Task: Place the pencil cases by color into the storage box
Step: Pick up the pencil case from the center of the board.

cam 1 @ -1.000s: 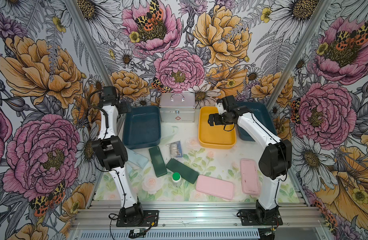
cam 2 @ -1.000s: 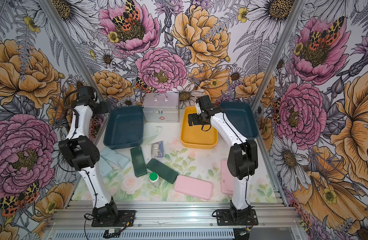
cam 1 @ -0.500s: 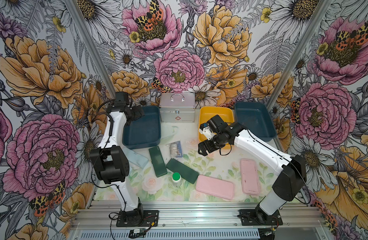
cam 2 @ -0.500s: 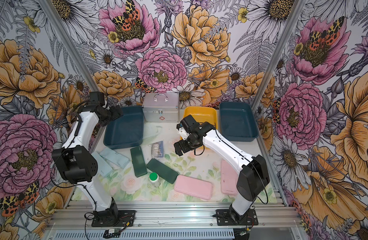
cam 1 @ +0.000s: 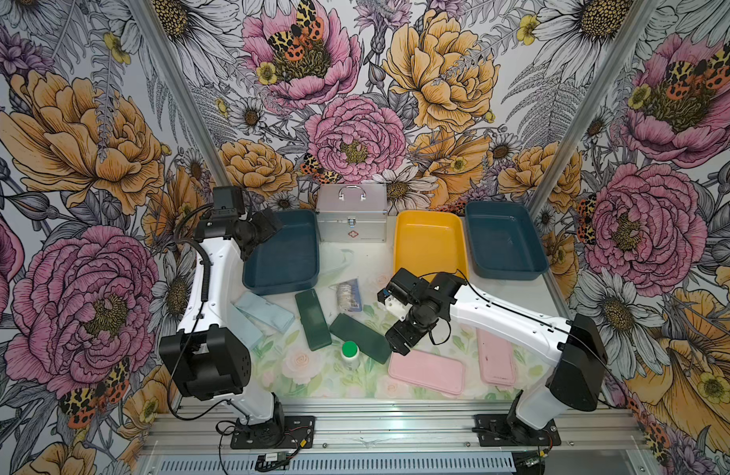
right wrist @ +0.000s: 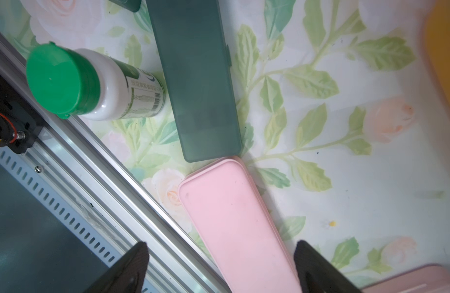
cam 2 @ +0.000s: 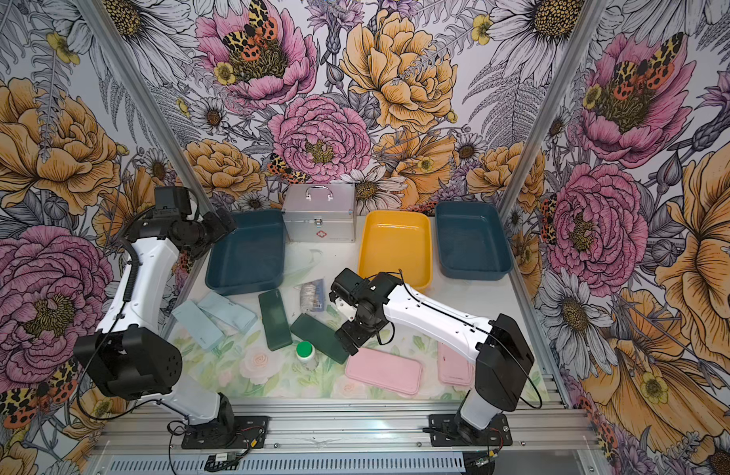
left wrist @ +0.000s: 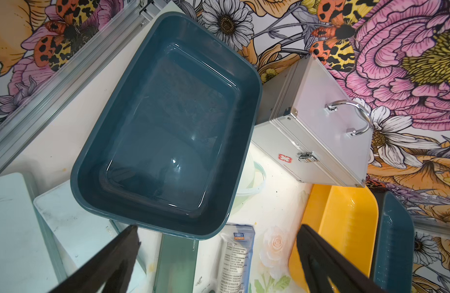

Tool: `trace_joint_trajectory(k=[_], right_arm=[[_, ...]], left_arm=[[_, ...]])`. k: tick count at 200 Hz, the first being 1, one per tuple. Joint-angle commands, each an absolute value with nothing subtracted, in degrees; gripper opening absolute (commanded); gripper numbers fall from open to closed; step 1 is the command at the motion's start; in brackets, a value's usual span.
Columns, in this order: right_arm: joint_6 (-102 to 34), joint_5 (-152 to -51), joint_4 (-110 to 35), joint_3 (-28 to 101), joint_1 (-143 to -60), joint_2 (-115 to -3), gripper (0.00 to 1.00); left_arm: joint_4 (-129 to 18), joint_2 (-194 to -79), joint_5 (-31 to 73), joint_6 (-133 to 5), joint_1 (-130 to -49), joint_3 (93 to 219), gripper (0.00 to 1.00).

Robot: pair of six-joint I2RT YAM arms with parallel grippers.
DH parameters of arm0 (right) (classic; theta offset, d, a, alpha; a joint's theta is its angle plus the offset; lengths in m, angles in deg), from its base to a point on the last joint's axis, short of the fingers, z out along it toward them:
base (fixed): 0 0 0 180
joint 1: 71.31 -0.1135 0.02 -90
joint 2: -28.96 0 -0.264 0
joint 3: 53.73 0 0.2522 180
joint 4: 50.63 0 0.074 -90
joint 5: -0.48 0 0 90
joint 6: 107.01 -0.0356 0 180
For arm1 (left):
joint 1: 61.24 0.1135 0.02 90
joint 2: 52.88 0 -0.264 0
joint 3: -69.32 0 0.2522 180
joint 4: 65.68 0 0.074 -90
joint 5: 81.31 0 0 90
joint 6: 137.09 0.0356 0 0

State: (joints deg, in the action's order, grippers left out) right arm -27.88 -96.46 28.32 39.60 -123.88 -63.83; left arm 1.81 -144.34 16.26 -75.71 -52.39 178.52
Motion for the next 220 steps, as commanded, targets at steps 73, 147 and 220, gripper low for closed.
trace_joint_trajectory(k=[73,147,220], right_arm=[[-21.8,-91.8,21.0,40.3,-125.7,-74.4,0.84],[-18.7,-95.6,15.5,40.3,-125.7,-79.1,0.85],[-19.1,-95.8,12.9,39.6,-127.6,-81.9,0.91]], left_arm=[[1.2,-141.9,16.8,-75.6,-53.2,174.5,0.99],[1.3,-140.6,18.2,-75.7,-52.7,173.4,0.99],[1.3,-140.4,17.9,-75.5,-51.8,171.3,0.99]])
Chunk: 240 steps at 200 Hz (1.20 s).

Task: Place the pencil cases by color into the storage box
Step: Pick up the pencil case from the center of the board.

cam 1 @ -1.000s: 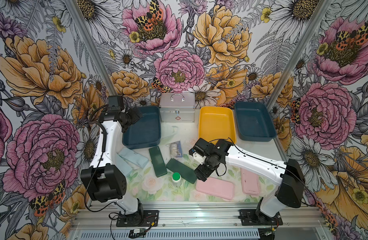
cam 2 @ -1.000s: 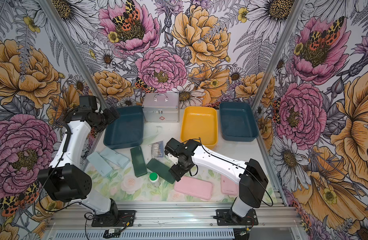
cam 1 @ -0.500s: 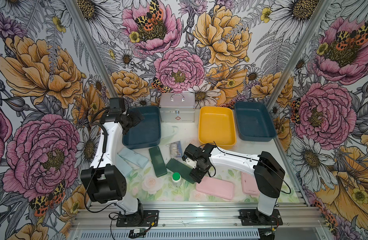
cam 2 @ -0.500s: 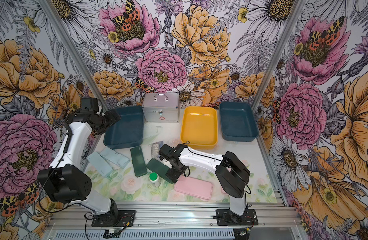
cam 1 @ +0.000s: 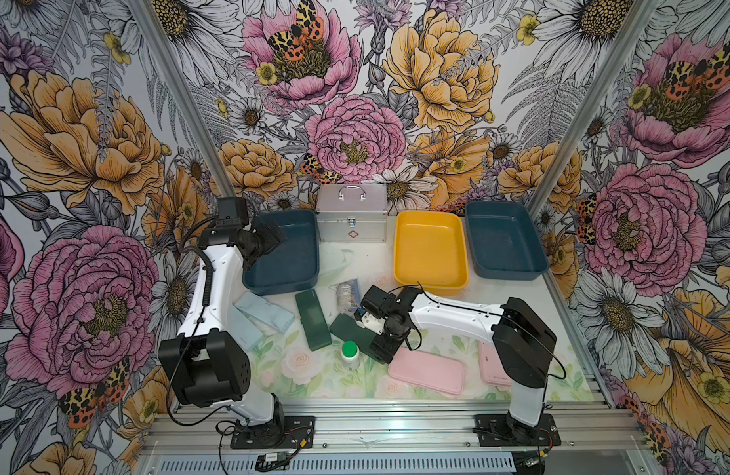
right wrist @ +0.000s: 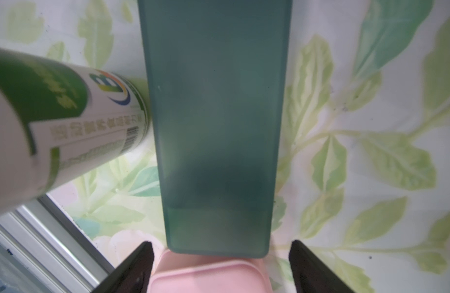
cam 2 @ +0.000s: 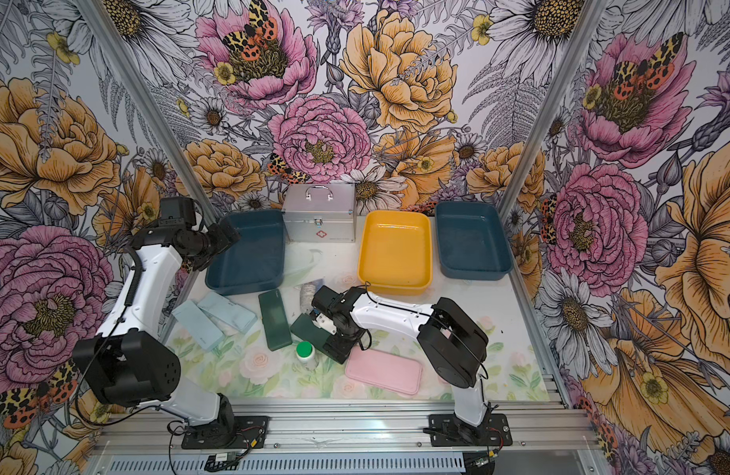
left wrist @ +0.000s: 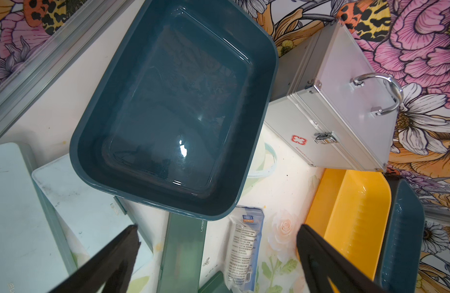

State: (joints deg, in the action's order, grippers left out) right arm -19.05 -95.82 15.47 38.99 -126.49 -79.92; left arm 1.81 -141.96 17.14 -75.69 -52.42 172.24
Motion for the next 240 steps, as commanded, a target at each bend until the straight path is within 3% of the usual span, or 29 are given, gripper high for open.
trace_joint_trajectory(k=[1,36,78,123,166,240], right_arm=[[-19.0,-95.7,12.7,39.5,-127.7,-82.0,0.91],[-19.9,-94.8,10.0,39.3,-128.8,-84.3,0.93],[-21.6,-90.2,9.6,40.5,-129.0,-86.9,0.85],[-21.2,-88.2,9.2,40.3,-128.7,-86.7,0.65],[-20.4,-88.0,9.0,40.0,-128.2,-81.3,0.58],[-19.0,-88.9,12.5,38.7,-126.2,-68.7,0.55]], left_arm=[[1.3,-140.5,18.0,-75.5,-51.8,171.3,0.99],[1.2,-140.8,17.9,-75.1,-51.8,171.2,0.99],[1.2,-140.9,18.1,-74.9,-51.5,171.6,0.99],[1.2,-141.5,18.2,-74.9,-51.5,171.8,0.99],[0.9,-140.2,16.1,-73.7,-52.7,173.0,0.99],[0.9,-140.4,16.7,-76.0,-53.0,174.9,0.99]])
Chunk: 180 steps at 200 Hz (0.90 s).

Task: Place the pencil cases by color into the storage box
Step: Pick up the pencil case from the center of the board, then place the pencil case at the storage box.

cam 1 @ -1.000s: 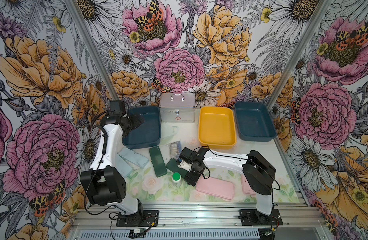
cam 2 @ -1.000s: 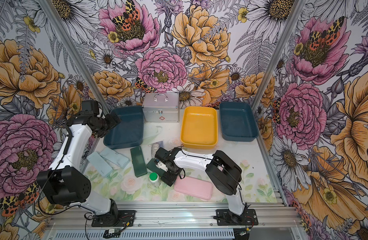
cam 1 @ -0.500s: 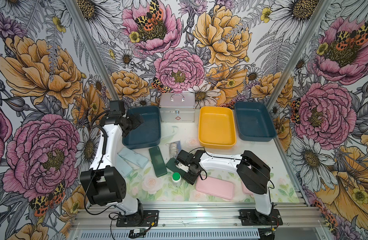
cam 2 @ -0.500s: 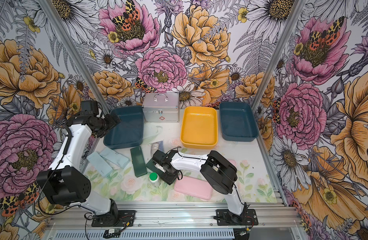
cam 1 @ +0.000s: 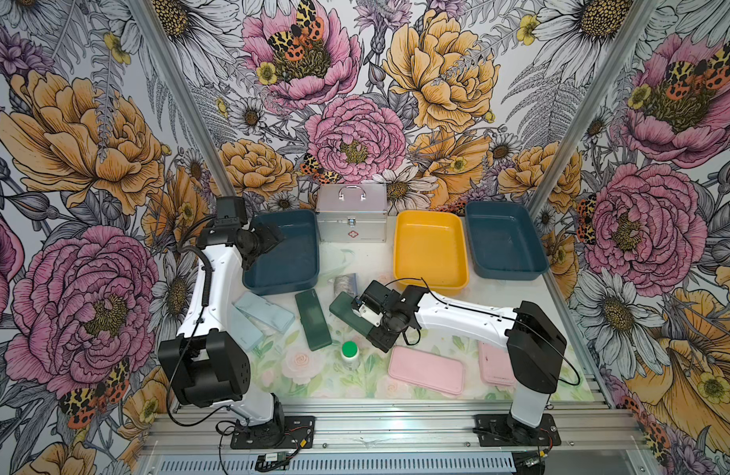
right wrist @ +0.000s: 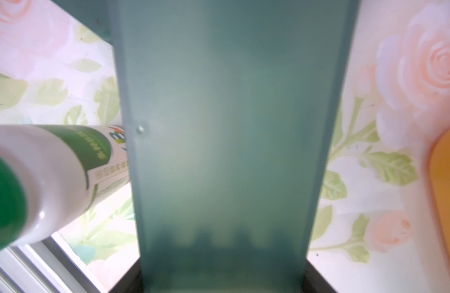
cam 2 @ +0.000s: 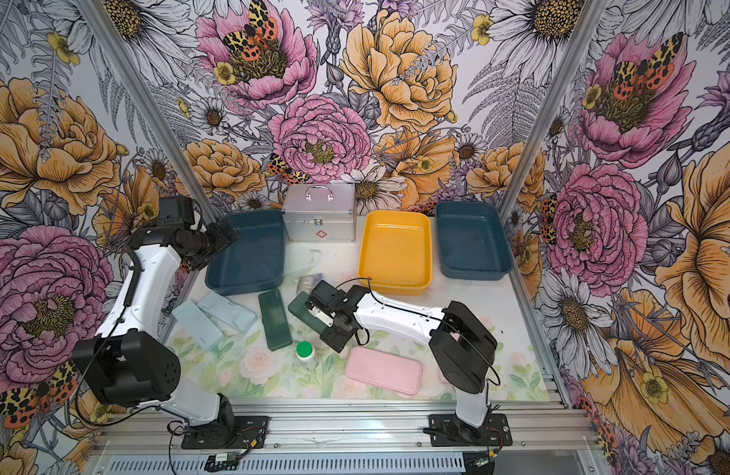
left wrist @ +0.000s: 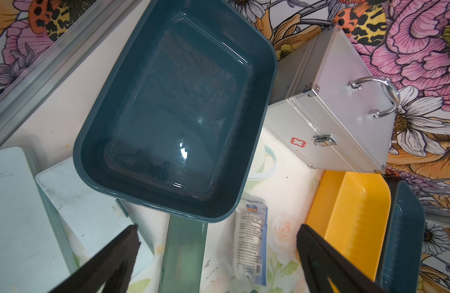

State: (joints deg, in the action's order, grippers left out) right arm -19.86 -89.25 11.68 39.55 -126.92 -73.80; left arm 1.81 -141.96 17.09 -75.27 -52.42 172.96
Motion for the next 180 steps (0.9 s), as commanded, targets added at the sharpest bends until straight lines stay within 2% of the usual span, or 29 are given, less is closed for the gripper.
trace_joint_trajectory(k=[1,50,61,86,180], right_arm=[[-19.0,-88.9,12.6,38.7,-126.2,-68.6,0.54],[-21.2,-87.8,13.8,43.1,-120.8,-64.8,0.55],[-21.7,-87.7,14.0,45.6,-118.3,-65.5,0.56],[-22.8,-88.4,14.0,50.7,-112.1,-68.2,0.56],[-27.8,-89.7,14.3,63.2,-94.7,-80.8,0.53]], left_arm=[[0.8,-140.4,16.7,-76.1,-53.0,175.0,0.99],[0.7,-140.9,17.0,-77.2,-54.7,177.0,0.99],[0.3,-141.4,18.6,-77.2,-55.2,177.6,0.96],[-0.3,-142.0,19.0,-76.1,-57.3,178.7,0.99],[-0.7,-141.8,17.9,-73.2,-59.8,177.1,0.99]])
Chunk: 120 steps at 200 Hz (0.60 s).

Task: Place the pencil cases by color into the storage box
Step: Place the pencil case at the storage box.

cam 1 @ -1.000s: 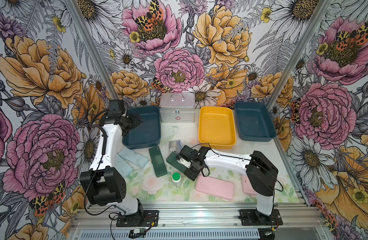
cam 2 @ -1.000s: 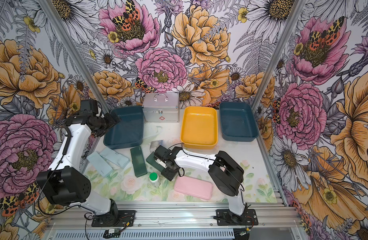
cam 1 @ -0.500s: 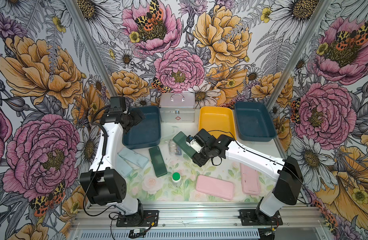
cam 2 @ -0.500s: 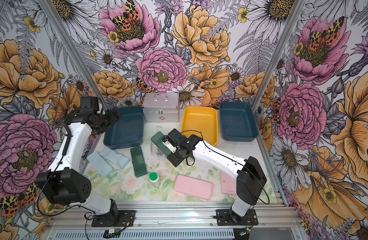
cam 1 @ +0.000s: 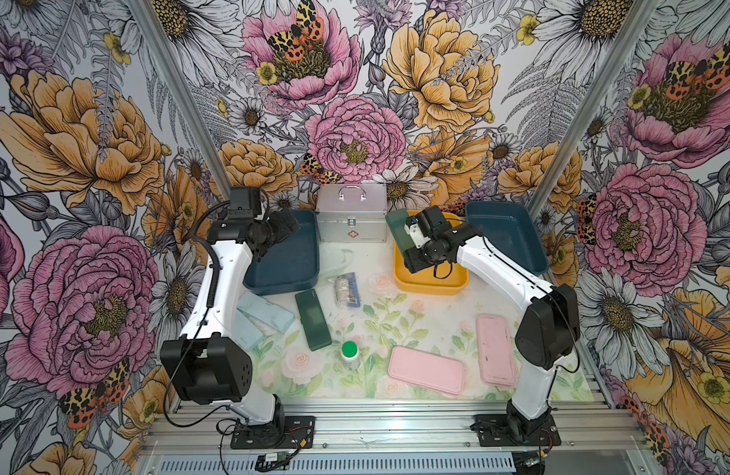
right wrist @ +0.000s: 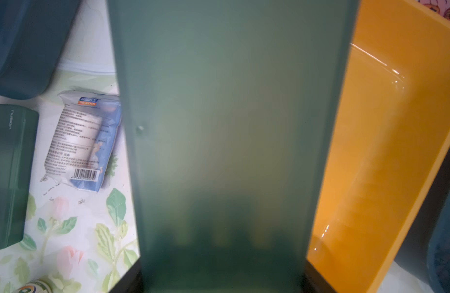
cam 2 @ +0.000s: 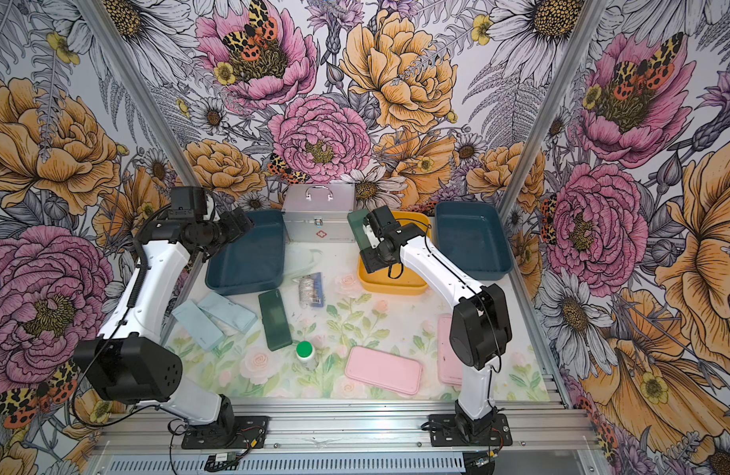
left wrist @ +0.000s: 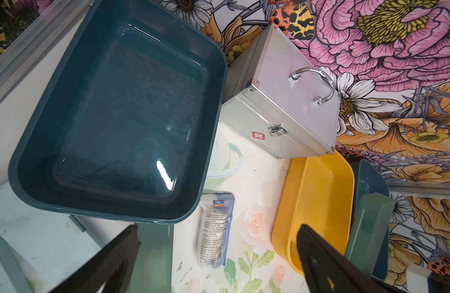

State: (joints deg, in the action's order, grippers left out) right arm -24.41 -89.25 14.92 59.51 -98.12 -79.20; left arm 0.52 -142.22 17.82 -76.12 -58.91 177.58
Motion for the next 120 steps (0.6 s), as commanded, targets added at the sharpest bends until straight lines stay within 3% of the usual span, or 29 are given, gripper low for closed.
trace_joint_trajectory(k=[1,77,120], right_arm=[[-27.9,-89.8,14.3,63.3,-94.6,-81.0,0.53],[-36.4,-92.4,20.7,74.7,-85.9,-92.4,0.55],[-41.2,-93.8,26.4,82.7,-84.2,-99.9,0.55]], left_arm=[[-0.7,-141.8,18.0,-73.1,-59.8,177.1,0.99],[-0.6,-144.1,15.0,-66.6,-61.2,180.0,0.99],[-0.1,-146.1,12.4,-59.3,-66.4,184.0,0.99]])
